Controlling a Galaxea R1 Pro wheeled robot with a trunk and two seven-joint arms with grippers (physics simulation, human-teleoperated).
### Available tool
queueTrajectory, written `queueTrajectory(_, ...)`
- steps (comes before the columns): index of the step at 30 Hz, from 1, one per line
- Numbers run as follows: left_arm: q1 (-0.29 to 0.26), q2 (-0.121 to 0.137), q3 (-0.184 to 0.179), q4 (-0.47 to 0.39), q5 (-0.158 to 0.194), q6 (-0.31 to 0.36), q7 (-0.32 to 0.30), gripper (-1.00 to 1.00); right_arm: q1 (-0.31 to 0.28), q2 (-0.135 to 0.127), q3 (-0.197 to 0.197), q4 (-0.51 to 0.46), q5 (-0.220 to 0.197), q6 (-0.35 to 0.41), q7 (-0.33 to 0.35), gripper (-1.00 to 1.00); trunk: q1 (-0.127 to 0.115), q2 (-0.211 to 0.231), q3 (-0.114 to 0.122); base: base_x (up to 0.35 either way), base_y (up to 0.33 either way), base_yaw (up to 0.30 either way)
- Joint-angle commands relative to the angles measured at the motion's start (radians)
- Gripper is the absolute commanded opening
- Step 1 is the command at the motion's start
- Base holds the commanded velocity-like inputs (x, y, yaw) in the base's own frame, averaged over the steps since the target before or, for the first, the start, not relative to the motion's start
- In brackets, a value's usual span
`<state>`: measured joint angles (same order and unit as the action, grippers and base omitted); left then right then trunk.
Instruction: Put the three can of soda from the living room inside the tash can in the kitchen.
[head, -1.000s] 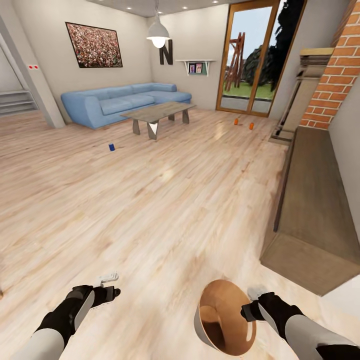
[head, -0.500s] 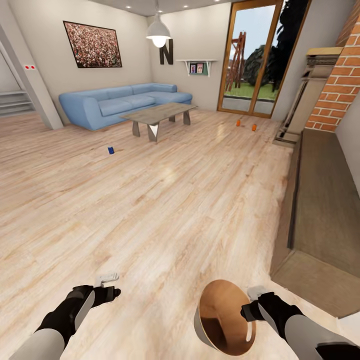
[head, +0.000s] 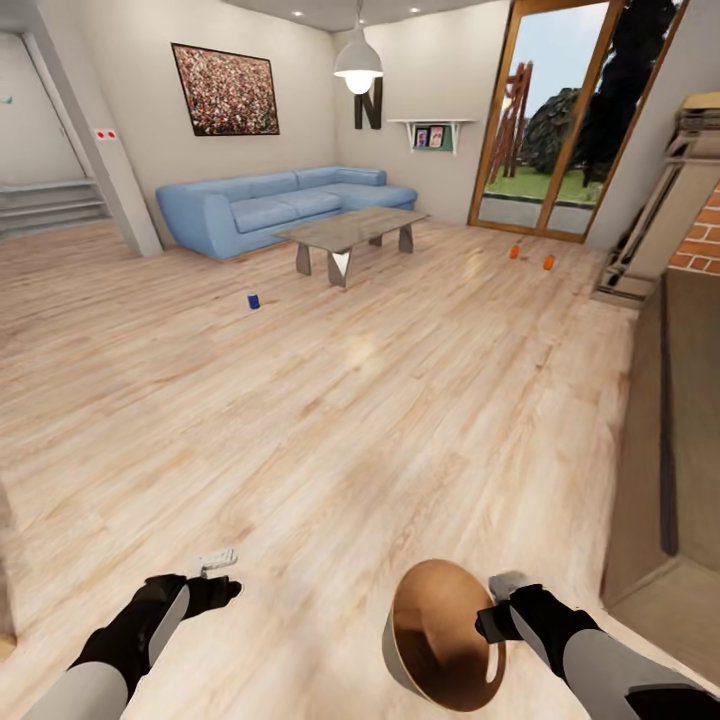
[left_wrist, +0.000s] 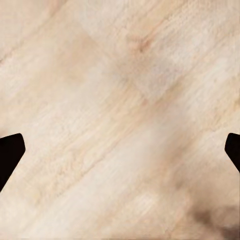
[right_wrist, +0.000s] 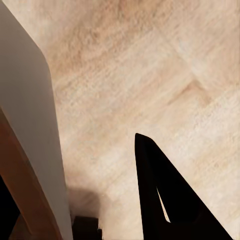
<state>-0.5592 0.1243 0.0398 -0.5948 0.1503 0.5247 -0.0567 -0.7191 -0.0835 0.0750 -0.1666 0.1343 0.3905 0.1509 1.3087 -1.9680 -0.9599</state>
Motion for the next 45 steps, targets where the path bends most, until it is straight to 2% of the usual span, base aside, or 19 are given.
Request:
queueTrajectory(1, 0.001, 0.000, 0.000, 0.000, 0.000, 0.000, 0.000, 1.00, 0.000, 0.000, -0.007, -0.001, -0.013, 0.001, 0.005, -1.00, 0.000, 0.000, 0.000, 0.253, 0.198, 0.194)
queueTrajectory(27, 0.007, 0.000, -0.012, 0.000, 0.001, 0.000, 0.000, 1.00, 0.007, 0.002, -0.006, -0.001, -0.013, -0.016, 0.010, -1.00, 0.000, 0.000, 0.000, 0.255, 0.185, 0.039)
queueTrajectory(45, 0.007, 0.000, -0.013, 0.000, 0.001, 0.000, 0.001, 1.00, 0.007, 0.002, -0.006, -0.001, -0.014, -0.016, 0.005, -1.00, 0.000, 0.000, 0.000, 0.263, 0.032, 0.052)
